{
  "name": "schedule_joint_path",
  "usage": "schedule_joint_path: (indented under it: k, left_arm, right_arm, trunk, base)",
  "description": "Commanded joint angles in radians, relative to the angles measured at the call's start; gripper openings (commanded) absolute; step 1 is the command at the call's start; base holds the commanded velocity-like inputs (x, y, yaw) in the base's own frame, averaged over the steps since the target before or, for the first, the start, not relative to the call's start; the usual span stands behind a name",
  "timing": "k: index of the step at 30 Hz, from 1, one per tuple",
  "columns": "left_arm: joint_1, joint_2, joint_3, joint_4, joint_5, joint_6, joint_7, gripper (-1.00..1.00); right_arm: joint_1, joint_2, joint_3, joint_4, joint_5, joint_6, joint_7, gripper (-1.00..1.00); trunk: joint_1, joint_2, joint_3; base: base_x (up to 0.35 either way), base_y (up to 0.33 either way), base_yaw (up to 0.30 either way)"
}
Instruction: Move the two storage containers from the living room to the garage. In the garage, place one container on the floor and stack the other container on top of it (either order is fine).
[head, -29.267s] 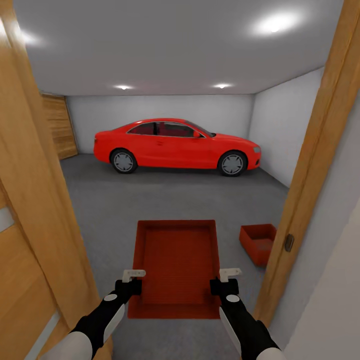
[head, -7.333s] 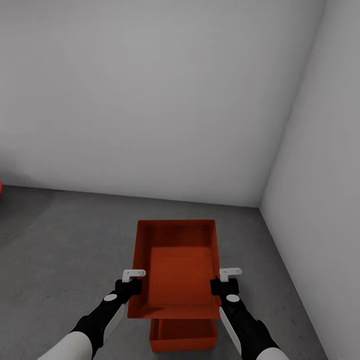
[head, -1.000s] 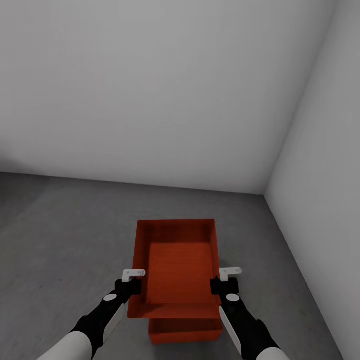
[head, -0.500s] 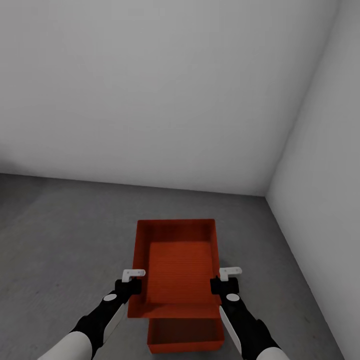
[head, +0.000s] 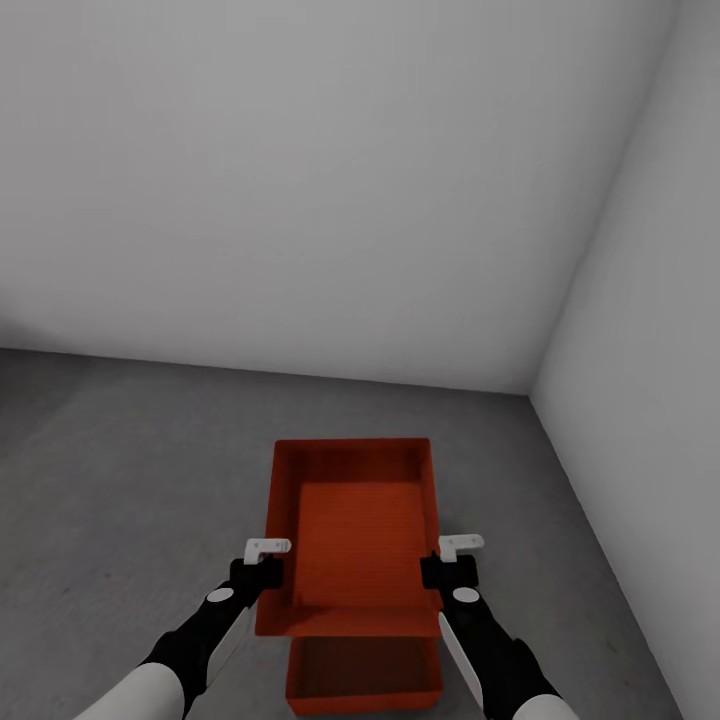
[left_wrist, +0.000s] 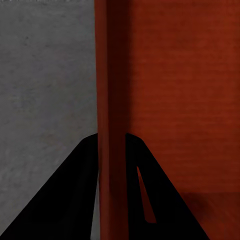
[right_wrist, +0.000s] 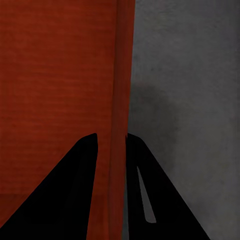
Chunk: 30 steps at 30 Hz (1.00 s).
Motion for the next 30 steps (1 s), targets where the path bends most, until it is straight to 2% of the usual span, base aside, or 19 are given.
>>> schedule_joint_path:
  k: [1,30]
  left_arm:
    - [0.0,-0.001,-0.044,0.005,0.015,-0.002,-0.007,-1.0]
    - [0.0,-0.002,-0.044,0.005,0.015,-0.002,-0.009,-1.0]
  right_arm:
    - [0.0,0.03,0.048,-0.016,0.012,-0.002,0.002,-1.0]
    - [0.0,0.029,0.047,-0.016,0.012,-0.002,0.002,-1.0]
  trunk:
    - [0.0,0.0,-0.001]
    - [0.107,-0.196,-0.089]
  base:
    - [0.006,-0.006,0.0]
    - [0.0,-0.001,0.0]
